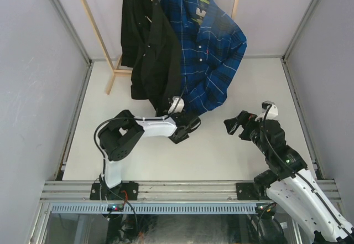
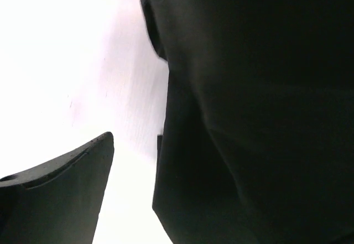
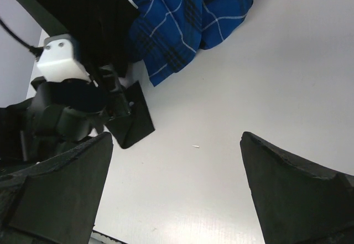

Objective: Place the shirt on the hanger
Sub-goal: Adjust the shirt at the center of the board.

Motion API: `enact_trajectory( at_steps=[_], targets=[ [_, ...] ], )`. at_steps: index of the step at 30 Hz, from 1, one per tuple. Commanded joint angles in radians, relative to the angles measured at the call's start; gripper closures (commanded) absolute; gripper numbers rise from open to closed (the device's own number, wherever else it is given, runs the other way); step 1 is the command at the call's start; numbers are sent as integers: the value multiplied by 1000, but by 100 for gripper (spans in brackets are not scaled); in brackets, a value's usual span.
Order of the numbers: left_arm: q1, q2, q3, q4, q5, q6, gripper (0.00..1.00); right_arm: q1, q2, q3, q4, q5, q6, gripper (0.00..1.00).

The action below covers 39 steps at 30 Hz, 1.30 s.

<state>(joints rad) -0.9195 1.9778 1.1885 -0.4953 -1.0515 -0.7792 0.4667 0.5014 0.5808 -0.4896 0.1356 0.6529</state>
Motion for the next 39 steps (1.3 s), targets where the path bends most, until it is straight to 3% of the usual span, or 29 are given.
enact_trajectory(
  at_steps=[1,10,14,17,27,34,37,39],
  targets=[
    [7,-138,-141,93,63,-96,7,-3,3,-2,58,-20,17,3],
    [81,-295,-322,123,88,-133,50,-2,4,-17,68,-27,22,3],
    [195,-379,-388,177,156,-100,74,-3,8,-18,71,-32,21,3],
    [315,-438,-424,235,230,-58,98,-3,11,-19,71,-39,19,3],
    [611,-562,-261,254,289,86,100,-3,30,-19,91,-71,10,3],
    [810,-491,-5,208,427,100,100,-3,48,-19,90,-94,9,3],
    [834,-435,90,262,515,195,99,-3,52,-23,94,-94,5,3],
    [834,-402,138,315,581,253,92,-2,56,-24,100,-98,3,3]
  ],
)
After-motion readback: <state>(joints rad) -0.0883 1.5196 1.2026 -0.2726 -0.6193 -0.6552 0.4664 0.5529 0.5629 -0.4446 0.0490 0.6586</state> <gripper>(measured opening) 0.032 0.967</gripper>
